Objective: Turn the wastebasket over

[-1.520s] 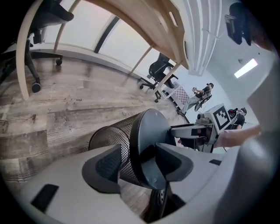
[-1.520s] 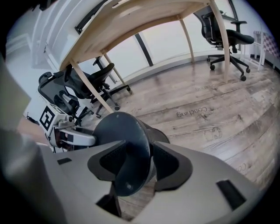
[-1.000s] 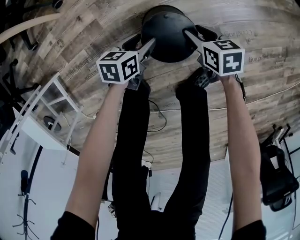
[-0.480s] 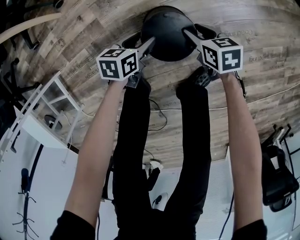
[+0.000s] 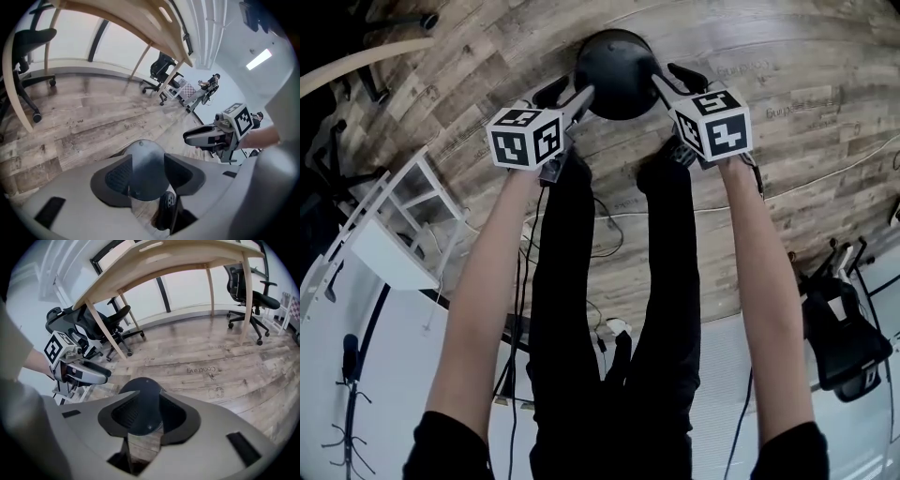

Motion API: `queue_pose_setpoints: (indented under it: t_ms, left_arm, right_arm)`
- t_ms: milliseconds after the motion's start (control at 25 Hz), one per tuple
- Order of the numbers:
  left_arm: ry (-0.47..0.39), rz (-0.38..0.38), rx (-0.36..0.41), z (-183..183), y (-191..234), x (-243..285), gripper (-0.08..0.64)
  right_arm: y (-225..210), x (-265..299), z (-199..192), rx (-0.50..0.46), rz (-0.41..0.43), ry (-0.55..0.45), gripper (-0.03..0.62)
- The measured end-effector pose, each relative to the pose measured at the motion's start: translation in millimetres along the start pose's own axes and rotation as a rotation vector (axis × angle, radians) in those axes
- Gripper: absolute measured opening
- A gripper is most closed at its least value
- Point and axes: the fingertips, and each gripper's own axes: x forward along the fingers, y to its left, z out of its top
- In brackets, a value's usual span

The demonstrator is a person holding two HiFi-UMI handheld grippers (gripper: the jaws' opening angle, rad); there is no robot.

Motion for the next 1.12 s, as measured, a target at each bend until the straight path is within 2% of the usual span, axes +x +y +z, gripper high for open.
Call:
queue_pose_setpoints:
  t_ms: [160, 280, 520, 720, 920, 1120]
  left_arm:
    - [-0.041, -0.013, 0.024, 28, -34, -39, 0.203]
    - [-0.061, -0.010, 0.036, 40, -53, -69, 0.155]
    - [-0.105, -0.015, 0.043, 67, -92, -122, 0.102]
    - [-0.144, -0.023, 0.067, 89, -132, -175, 0.056]
    - [-0.202, -0.019, 0.093, 127, -166, -222, 0.028]
    - [-0.307, -0.045, 0.089, 170, -199, -277, 0.017]
  right_arm:
    - [12, -47, 25, -0.007, -0.027, -0.030, 0.115]
    - [22, -85, 42, -0.007, -0.046, -0.058, 0.082]
    - [44, -152, 75, -0.041, -0.069, -0.103, 0.060]
    - [70, -208, 98, -0.027, -0.086, -0.161, 0.048]
    - [96, -258, 132, -0.035, -0.092, -0.238, 0.040]
    - [129, -314, 179, -0.068, -0.106, -0.372, 0.034]
